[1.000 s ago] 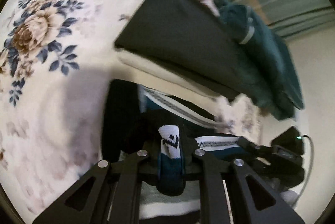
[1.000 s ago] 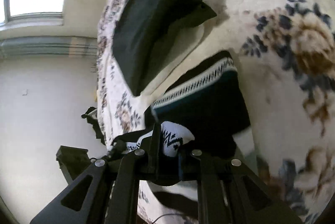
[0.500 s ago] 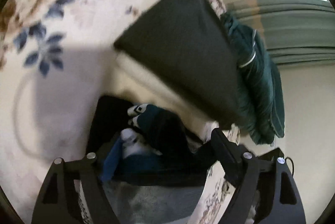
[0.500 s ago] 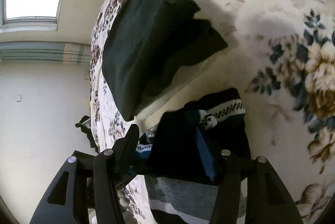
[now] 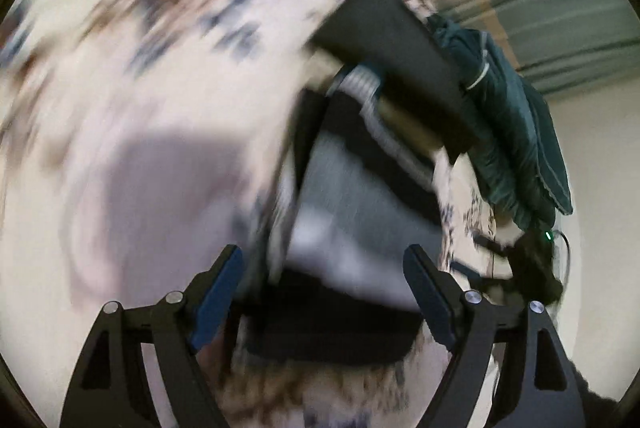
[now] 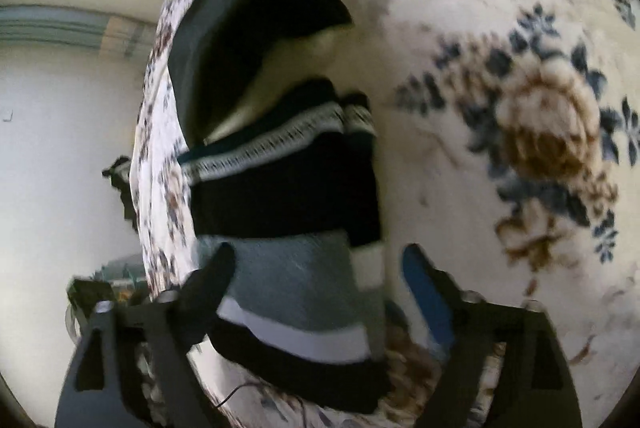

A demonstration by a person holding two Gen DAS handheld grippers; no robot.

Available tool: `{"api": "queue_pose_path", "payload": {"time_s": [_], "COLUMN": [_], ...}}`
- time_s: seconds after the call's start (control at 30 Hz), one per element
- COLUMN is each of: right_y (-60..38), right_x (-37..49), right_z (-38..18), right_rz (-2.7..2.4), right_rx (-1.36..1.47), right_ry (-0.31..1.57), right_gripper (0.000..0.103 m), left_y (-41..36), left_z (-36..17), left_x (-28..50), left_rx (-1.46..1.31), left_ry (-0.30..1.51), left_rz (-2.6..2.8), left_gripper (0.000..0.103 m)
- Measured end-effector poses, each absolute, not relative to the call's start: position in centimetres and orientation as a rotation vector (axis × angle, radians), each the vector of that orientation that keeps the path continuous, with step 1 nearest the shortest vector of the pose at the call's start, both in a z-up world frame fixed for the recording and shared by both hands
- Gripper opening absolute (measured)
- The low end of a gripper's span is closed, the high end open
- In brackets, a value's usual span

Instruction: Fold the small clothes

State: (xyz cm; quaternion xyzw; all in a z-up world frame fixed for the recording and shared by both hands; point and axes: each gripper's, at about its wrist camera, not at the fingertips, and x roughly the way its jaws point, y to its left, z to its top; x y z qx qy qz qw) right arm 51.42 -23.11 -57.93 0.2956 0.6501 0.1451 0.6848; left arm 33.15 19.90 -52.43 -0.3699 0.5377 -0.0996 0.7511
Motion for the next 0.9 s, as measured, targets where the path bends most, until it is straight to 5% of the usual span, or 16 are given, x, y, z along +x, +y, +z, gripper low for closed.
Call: {"api": "queue_pose_path", "payload": {"time_s": [0.23, 0.47, 0.57, 0.6, 0.63, 0.7, 0.77, 0.8, 0.83, 0.9], "right_y": [-24.9, -22.3, -20.4, -20.0, -19.8, -19.7, -19.8, -19.7, -19.6, -19.7], "right_x": [54.4, 60.7, 61.9, 62.1, 62.3, 62.4, 62.2, 62.0, 61.7, 60.7], "right_z": [-63.7, -69.6, -71.2, -71.4, -71.5, -71.5, -71.3, -71.1, -71.3, -71.4], "right_rz": [0.448, 0.638, 0.703, 0.720, 0.728, 0.751, 0.783, 0.792, 0.789, 0.735], "right_rx": [0.757, 0.793, 0.766, 0.766, 0.773, 0.809, 0.854, 0.871, 0.884, 0.877], "right_ry": [1.578, 1.665, 1.699, 1.699, 1.698, 1.671, 1.630, 1.614, 1.615, 1.613], "right_gripper": [0.091, 0.091, 0.101, 0.103, 0.103, 0.103, 0.093, 0.049, 0.020, 0.018], "left_y": [15.7, 12.4, 12.8, 13.2, 13.4, 14.1, 14.5, 14.6, 14.9, 15.9], "left_z": [-58.0, -62.2, -62.5, -62.2, -61.9, -61.1, -60.0, -59.5, -59.0, -57.7], "left_x": [25.2, 28.9, 30.0, 30.1, 30.2, 31.1, 31.8, 32.3, 32.6, 33.4], "left_rx": [-1.103, -1.194, -1.270, -1.295, -1.300, -1.294, -1.264, -1.246, -1.234, -1.209], "left_ry": [1.228, 1.174, 1.122, 1.072, 1.045, 1.016, 0.990, 0.987, 0.984, 0.992], "left_rz": [-0.171, -0.166, -0.084, -0.047, -0.023, 0.018, 0.014, 0.002, -0.013, -0.042], "left_gripper": [0.081, 0.081, 0.080, 0.076, 0.049, 0.030, 0.026, 0.025, 0.024, 0.023]}}
